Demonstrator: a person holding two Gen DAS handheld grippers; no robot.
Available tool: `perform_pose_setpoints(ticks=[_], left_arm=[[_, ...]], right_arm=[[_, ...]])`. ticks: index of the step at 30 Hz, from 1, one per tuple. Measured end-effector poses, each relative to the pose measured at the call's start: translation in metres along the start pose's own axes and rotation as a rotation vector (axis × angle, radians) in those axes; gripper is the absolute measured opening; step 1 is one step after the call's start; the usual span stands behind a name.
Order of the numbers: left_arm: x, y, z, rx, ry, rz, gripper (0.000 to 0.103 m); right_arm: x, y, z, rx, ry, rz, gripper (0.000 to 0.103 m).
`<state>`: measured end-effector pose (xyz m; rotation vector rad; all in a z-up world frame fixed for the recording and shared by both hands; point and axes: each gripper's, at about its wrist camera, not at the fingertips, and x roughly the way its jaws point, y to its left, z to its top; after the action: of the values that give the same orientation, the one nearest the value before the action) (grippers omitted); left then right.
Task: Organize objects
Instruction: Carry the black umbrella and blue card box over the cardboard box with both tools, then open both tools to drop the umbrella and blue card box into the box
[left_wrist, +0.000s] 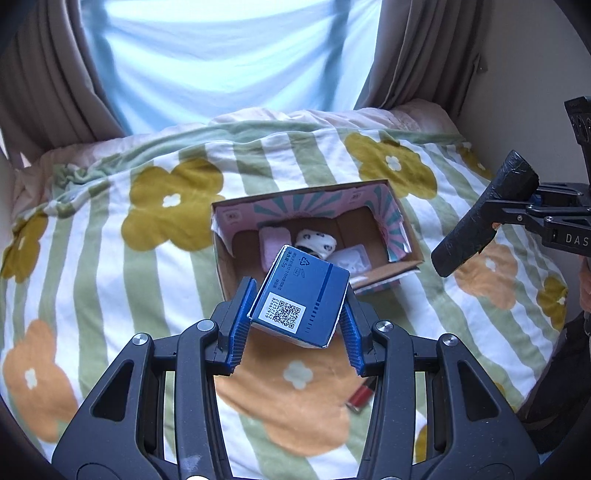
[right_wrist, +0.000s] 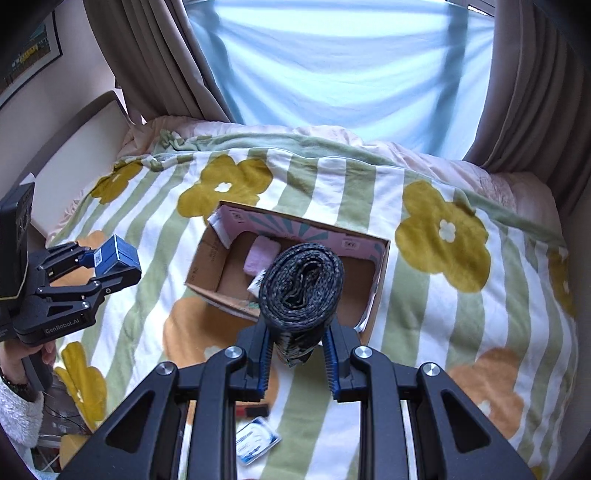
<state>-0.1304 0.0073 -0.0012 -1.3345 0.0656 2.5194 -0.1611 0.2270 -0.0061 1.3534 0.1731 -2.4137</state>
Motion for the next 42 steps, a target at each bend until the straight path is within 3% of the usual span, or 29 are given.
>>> perform_pose_setpoints(ticks=[9,18,27,29,30,31,32,33,42], left_arm=[[0.096,0.015,0.044,0.022,0.048,-0.002,0.04],[0.192,0.022,0.05,0.061,0.111,0.006,0.04],[0.239,0.022,0.048,0.072,0.16,-0.028,0.041],[0.24,0.02,0.047,0.072,0.157,-0.049,0.043],[0.238,0.019,0.046,0.075,0.158,-0.041,0.058],[0.238,0.018,0.046,0.081,0.161,-0.033,0.103],[0.236,0.017,0.044,0.088,0.151,-0.038,0.1],[0.234,0.015,0.044,0.092,0.14,-0.049,0.103],[0.232,0.017,0.045,0.099,0.158,-0.046,0.103]], right_arm=[[0.09,-0.03,0.034,-0.065,0.147,-0.026,0.022],[0.179,-0.042,0.04,-0.11,0.295,-0.007,0.022],[0.213,-0.039,0.043,-0.138,0.335,0.004,0.022],[0.216,-0.038,0.044,-0.13,0.328,0.046,0.03],[0.216,-0.038,0.045,-0.125,0.322,0.051,0.053],[0.217,-0.039,0.046,-0.122,0.313,0.048,0.082],[0.215,-0.04,0.046,-0.117,0.289,0.051,0.089],[0.214,-0.041,0.046,-0.108,0.269,0.06,0.09],[0.212,-0.052,0.045,-0.019,0.255,0.08,0.09]])
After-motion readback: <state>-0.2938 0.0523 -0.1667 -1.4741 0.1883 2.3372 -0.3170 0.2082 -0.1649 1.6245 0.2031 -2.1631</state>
